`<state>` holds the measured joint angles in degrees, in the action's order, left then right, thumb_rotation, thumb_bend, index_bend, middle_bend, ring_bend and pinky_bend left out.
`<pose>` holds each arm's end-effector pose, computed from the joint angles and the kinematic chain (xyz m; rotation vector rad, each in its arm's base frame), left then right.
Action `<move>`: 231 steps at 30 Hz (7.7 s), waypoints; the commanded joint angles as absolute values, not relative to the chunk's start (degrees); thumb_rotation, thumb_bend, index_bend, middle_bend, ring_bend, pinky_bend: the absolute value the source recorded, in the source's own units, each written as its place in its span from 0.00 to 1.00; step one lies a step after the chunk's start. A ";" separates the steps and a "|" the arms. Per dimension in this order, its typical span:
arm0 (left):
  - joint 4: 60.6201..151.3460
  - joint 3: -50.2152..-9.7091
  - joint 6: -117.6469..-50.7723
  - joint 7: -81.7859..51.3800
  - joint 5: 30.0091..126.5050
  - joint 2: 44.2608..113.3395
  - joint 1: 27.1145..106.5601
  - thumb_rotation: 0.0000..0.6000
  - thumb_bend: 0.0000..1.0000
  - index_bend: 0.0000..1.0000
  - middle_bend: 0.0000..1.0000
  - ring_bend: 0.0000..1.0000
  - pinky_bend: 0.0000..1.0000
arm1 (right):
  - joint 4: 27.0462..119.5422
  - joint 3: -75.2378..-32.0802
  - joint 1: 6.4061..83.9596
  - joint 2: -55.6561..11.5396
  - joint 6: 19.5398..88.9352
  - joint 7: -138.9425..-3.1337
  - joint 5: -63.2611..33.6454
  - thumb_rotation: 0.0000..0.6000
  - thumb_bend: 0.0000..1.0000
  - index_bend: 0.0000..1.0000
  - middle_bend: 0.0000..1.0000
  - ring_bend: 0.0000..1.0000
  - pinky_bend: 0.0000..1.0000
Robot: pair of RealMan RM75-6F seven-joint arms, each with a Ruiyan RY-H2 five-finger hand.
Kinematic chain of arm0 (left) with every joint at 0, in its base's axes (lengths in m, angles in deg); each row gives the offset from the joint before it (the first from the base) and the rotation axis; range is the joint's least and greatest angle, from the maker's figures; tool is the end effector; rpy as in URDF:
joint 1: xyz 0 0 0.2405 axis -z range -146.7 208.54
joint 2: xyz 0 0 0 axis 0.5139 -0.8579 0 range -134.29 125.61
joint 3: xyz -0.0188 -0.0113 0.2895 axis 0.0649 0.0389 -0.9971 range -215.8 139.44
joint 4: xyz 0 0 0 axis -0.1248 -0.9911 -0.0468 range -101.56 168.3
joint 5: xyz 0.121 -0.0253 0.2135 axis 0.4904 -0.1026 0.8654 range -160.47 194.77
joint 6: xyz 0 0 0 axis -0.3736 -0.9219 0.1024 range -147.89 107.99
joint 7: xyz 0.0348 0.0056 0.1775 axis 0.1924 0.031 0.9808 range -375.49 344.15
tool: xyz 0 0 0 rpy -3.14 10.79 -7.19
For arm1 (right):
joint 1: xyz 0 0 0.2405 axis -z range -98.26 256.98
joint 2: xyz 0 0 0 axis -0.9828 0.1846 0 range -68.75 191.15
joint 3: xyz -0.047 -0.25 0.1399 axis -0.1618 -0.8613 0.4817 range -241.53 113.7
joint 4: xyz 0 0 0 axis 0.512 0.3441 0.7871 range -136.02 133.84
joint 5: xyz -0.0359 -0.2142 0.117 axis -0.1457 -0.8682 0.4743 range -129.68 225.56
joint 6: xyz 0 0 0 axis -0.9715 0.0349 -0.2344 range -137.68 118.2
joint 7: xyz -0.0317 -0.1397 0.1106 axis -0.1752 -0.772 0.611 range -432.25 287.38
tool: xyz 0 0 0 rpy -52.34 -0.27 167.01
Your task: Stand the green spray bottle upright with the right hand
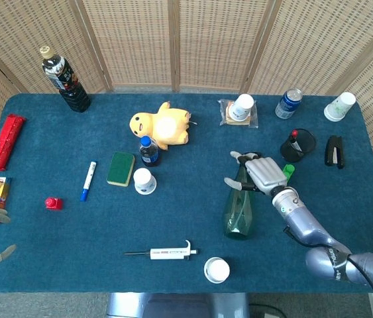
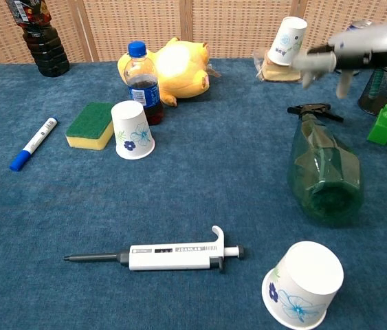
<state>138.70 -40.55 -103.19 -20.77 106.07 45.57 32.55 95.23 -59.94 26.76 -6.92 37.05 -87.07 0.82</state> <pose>-0.3372 0.1784 0.1801 -1.4217 -1.0677 -0.8532 -0.1773 -0.4338 0.0228 1.8739 -1.0949 0.7269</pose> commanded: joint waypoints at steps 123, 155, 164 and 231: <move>131.81 -41.43 -103.25 -28.96 109.25 47.40 33.24 0.88 0.24 0.41 0.32 0.29 0.16 | 97.18 -53.29 18.15 -30.23 65.42 -132.43 28.21 0.74 0.31 0.11 0.19 0.04 0.26; 125.46 -41.65 -102.46 -34.47 108.43 49.34 33.81 0.88 0.24 0.43 0.32 0.28 0.14 | 84.17 -46.30 13.81 -41.25 66.50 -141.98 38.73 0.69 0.28 0.24 0.20 0.03 0.21; 123.65 -41.61 -101.83 -35.93 108.06 50.07 34.15 0.88 0.24 0.43 0.32 0.28 0.14 | 81.50 -46.43 14.79 -42.05 66.18 -144.27 41.07 0.70 0.28 0.29 0.23 0.04 0.21; 136.50 -42.14 -102.28 -23.62 106.83 44.79 33.65 0.88 0.24 0.42 0.32 0.28 0.17 | 88.94 -32.48 42.92 -30.74 46.48 -52.38 -13.76 1.00 0.27 0.61 0.58 0.44 0.56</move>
